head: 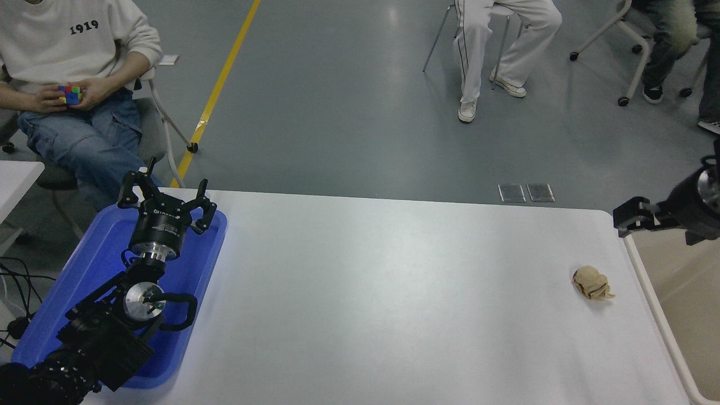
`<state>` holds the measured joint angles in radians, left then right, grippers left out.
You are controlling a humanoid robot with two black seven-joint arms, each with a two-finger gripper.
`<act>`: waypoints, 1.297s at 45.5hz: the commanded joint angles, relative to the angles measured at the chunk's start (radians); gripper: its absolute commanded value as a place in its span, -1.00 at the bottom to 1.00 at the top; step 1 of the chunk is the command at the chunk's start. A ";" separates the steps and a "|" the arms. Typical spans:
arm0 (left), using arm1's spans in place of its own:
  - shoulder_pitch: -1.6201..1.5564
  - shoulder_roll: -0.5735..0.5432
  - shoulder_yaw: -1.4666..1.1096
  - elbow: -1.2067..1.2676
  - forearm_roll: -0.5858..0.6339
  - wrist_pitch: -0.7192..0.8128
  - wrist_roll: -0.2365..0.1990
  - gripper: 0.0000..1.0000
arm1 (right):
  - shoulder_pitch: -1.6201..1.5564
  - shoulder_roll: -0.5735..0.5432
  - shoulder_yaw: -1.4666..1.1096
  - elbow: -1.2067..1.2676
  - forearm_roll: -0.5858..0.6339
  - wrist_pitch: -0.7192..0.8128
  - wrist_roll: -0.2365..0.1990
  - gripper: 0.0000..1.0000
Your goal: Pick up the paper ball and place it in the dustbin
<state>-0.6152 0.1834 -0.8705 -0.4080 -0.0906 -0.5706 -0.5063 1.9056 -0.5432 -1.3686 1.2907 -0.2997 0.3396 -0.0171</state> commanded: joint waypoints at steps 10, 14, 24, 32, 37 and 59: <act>0.000 0.001 -0.001 0.000 0.000 0.000 0.000 1.00 | -0.266 -0.003 0.125 -0.175 0.019 -0.065 0.000 1.00; 0.000 0.001 -0.001 0.000 0.000 0.000 0.000 1.00 | -0.310 -0.001 0.147 -0.223 0.019 -0.070 0.000 1.00; 0.000 0.001 -0.001 0.000 0.000 0.000 0.000 1.00 | -0.407 0.014 0.198 -0.313 0.018 -0.122 0.000 1.00; 0.000 0.001 0.001 0.000 0.000 0.000 0.000 1.00 | -0.491 0.022 0.278 -0.386 0.017 -0.125 0.000 1.00; 0.000 -0.001 -0.001 0.000 0.000 0.000 0.000 1.00 | -0.557 0.063 0.315 -0.441 0.010 -0.131 0.000 1.00; 0.000 -0.001 0.001 0.000 0.000 0.000 0.000 1.00 | -0.718 0.158 0.304 -0.606 0.021 -0.255 0.000 1.00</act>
<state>-0.6151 0.1833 -0.8709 -0.4079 -0.0904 -0.5706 -0.5063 1.2674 -0.4195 -1.0642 0.7709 -0.2823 0.1292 -0.0169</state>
